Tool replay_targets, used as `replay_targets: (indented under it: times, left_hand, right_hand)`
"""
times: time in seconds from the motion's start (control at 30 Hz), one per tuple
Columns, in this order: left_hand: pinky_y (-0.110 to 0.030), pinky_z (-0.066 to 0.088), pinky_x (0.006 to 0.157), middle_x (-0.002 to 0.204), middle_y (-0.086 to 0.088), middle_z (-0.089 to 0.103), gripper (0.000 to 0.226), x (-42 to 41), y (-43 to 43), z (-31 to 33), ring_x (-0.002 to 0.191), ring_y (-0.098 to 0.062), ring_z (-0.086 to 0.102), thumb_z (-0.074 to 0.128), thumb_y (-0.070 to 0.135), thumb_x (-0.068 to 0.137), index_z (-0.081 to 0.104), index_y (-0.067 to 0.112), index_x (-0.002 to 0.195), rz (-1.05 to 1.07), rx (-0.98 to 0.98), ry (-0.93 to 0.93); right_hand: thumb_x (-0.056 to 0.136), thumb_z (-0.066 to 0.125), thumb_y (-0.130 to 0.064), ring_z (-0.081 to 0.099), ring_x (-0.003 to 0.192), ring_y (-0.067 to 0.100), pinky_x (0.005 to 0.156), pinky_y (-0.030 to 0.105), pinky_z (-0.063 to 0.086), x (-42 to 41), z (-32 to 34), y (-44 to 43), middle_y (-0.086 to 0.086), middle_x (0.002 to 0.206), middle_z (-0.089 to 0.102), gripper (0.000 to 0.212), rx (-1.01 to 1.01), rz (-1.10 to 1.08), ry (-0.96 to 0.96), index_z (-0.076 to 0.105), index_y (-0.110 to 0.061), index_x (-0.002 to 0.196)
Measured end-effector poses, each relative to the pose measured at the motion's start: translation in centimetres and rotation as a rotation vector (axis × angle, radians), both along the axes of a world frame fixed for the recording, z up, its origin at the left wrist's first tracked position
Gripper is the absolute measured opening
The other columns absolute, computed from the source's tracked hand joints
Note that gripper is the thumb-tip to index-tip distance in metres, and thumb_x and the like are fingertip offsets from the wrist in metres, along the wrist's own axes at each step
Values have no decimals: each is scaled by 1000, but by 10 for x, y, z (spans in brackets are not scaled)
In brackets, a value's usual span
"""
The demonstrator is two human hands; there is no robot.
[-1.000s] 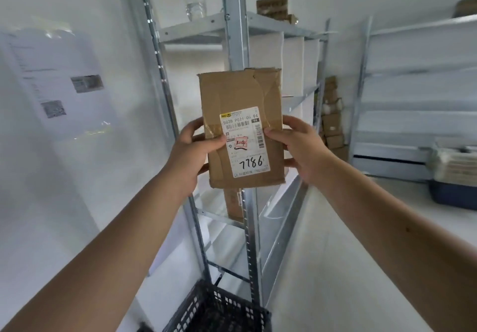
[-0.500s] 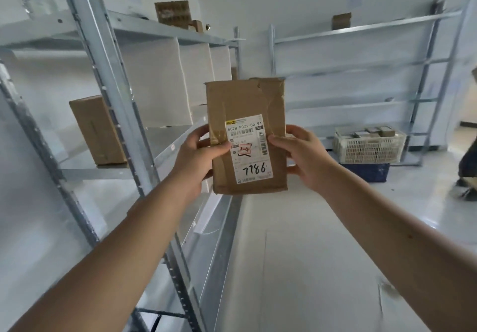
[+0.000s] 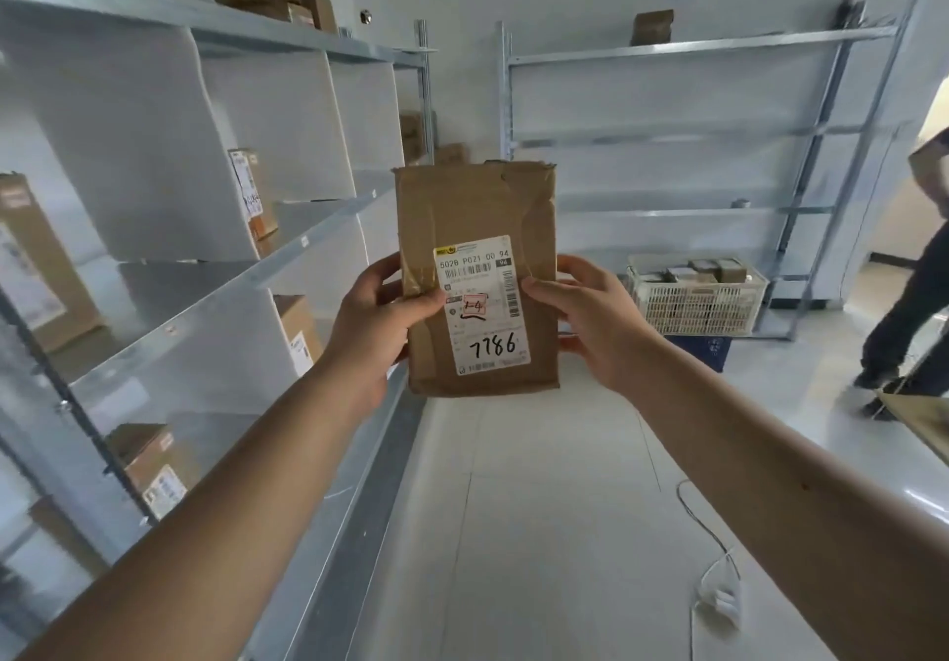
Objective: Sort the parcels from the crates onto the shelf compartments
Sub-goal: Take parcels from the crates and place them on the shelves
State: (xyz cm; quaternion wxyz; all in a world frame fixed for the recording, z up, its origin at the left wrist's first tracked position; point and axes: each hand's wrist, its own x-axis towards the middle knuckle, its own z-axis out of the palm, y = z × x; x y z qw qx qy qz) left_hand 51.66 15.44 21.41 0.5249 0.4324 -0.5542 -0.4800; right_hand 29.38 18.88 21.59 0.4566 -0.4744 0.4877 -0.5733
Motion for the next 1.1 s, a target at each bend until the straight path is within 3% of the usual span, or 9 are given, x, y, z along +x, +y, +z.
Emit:
replay_targets:
  times: [0.13,0.3,0.53,0.77,1.1]
  left_hand:
    - [-32,60,71,114,9,79,50,-27,-38,-4,93,-8,78,79,14,93,61,30,136,-1,5,3]
    - [-49,59,96,115,9,79,45,-55,-98,-9,108,-17,75,79,15,92,64,32,131,-31,15,-29]
    - [-56,55,102,118,7,78,54,-93,-230,-24,111,-20,74,83,17,89,62,32,137,-82,20,-35]
    - [-62,55,100,119,3,78,50,-138,-382,-35,113,-24,74,83,16,87,65,31,132,-131,41,1]
    - [-50,54,100,118,6,79,51,-206,-544,-23,114,-22,72,80,14,90,63,31,135,-208,57,-13]
  right_hand:
    - [99,72,-16,80,97,22,77,43,61,-26,-6,-42,4,105,82,27,15,-5,-7,68,-18,125]
    - [97,75,-17,79,101,24,85,48,62,-57,-16,-101,2,106,82,29,30,-30,-27,69,-19,125]
    - [95,77,-18,78,107,22,96,57,60,-98,-28,-222,2,111,81,31,28,-74,-7,69,-20,125]
    - [96,76,-15,79,99,20,76,41,60,-136,-30,-352,2,108,82,32,22,-151,-18,68,-18,127]
    - [96,77,-15,80,91,13,66,35,61,-196,-26,-499,-2,104,83,32,21,-227,-47,69,-22,126]
